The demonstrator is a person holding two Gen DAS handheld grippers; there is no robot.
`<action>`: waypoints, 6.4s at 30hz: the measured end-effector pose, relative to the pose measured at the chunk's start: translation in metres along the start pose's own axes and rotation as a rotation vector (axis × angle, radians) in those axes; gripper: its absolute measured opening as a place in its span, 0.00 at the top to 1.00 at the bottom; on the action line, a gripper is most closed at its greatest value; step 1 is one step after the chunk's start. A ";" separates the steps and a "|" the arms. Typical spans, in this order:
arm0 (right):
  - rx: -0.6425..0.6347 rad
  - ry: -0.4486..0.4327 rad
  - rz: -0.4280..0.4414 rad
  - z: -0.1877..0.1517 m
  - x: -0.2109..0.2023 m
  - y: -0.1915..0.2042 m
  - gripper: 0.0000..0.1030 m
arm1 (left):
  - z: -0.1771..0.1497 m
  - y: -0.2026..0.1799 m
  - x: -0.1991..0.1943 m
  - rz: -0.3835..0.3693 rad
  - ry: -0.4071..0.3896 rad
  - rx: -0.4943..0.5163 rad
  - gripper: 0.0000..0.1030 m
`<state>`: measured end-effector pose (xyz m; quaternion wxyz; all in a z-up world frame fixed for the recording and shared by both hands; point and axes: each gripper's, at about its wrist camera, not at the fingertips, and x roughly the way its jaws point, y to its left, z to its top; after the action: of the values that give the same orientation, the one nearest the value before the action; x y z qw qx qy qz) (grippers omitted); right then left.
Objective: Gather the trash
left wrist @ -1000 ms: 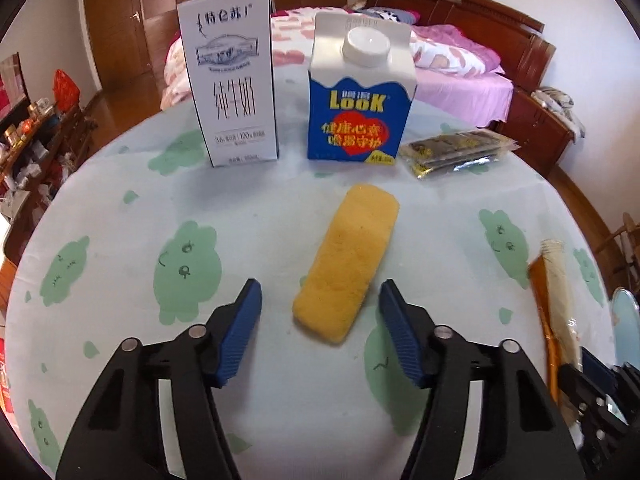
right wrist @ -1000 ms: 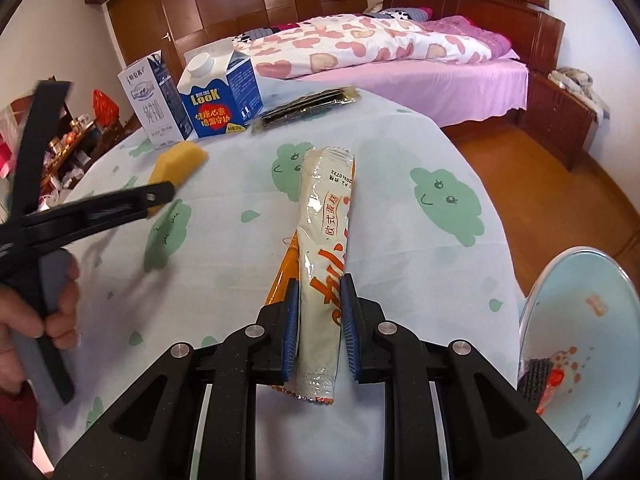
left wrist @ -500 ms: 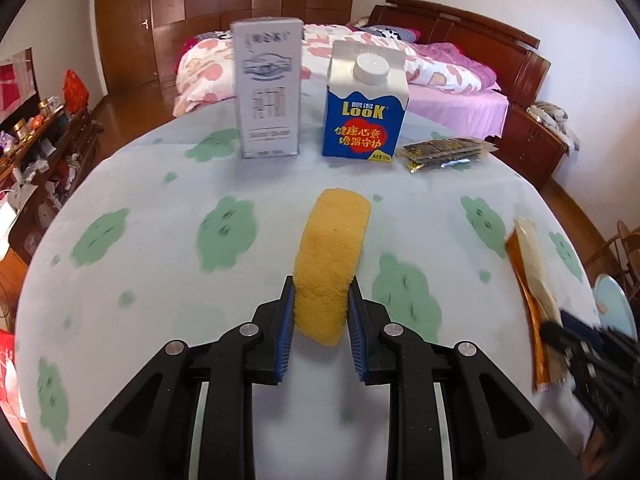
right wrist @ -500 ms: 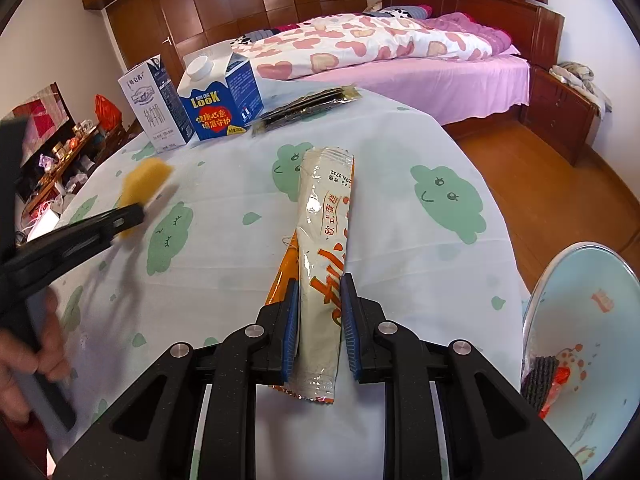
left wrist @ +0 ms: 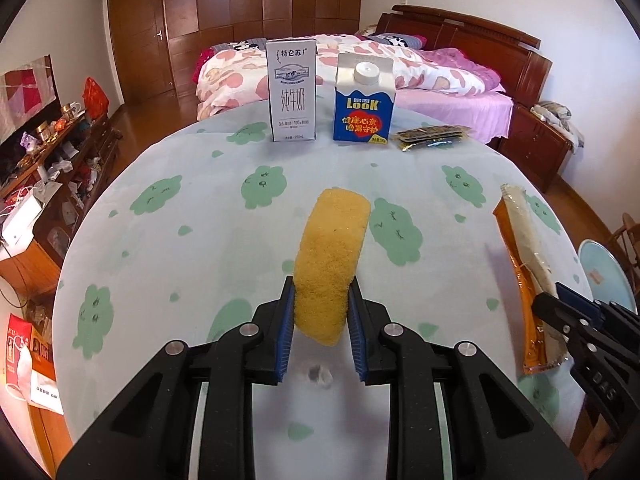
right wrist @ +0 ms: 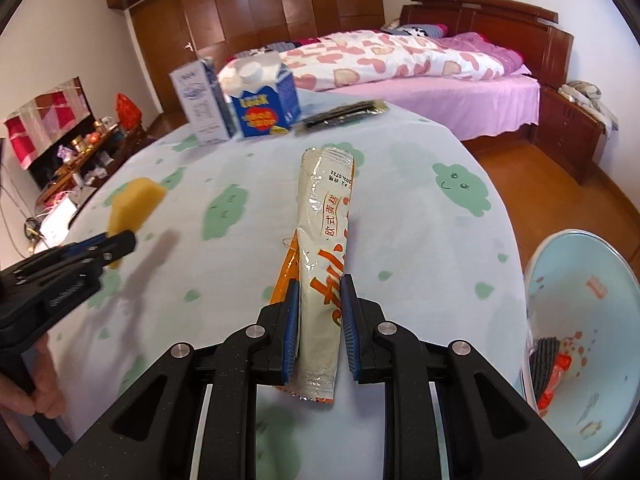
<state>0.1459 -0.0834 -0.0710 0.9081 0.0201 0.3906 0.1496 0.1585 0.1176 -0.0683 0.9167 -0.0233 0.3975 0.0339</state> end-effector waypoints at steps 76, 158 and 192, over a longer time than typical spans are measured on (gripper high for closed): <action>0.150 -0.218 -0.287 -0.064 -0.174 -0.148 0.80 | -0.017 -0.194 -0.111 -0.280 -0.154 0.296 0.76; 0.371 -0.159 -0.324 -0.077 -0.124 -0.227 0.54 | -0.030 -0.300 -0.023 -0.283 0.058 0.340 0.27; 0.475 -0.093 -0.355 -0.101 -0.136 -0.229 0.19 | -0.060 -0.272 -0.025 -0.189 0.138 0.390 0.14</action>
<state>0.0433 -0.3490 -0.0803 0.9070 0.1702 0.3698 -0.1080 0.1193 -0.1591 -0.0867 0.8736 0.1147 0.4544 -0.1314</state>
